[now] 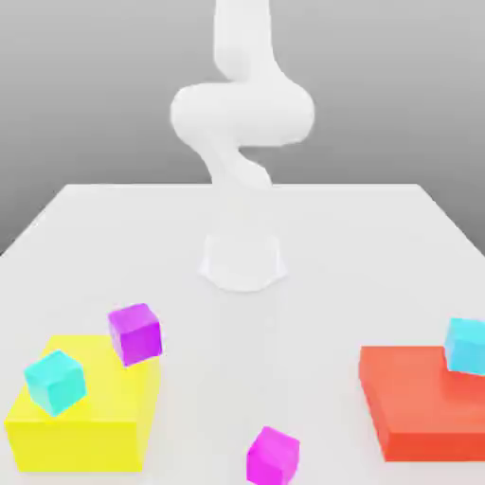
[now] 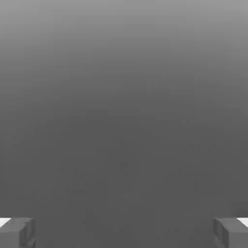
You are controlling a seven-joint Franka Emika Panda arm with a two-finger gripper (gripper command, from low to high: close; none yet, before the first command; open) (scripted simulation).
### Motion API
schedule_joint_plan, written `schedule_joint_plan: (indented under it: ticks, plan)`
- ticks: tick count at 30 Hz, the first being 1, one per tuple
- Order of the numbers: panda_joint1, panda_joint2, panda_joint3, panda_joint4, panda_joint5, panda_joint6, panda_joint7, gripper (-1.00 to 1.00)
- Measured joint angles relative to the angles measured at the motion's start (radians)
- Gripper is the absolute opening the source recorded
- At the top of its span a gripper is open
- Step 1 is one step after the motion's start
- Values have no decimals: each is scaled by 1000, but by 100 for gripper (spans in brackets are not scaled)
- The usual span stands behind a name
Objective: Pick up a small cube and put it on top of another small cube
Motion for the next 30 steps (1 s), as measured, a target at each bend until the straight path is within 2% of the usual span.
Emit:
schedule_joint_plan:
  ticks: [9,18,22,27,30]
  plan:
    - [169,334,-133,-49,113,121,-380,0]
    - [247,660,-170,-98,212,241,-744,0]
    - [253,797,-163,-122,206,300,-870,0]
    - [258,956,-169,-150,136,384,-974,0]
    - [233,1063,-136,-135,161,463,-1015,0]
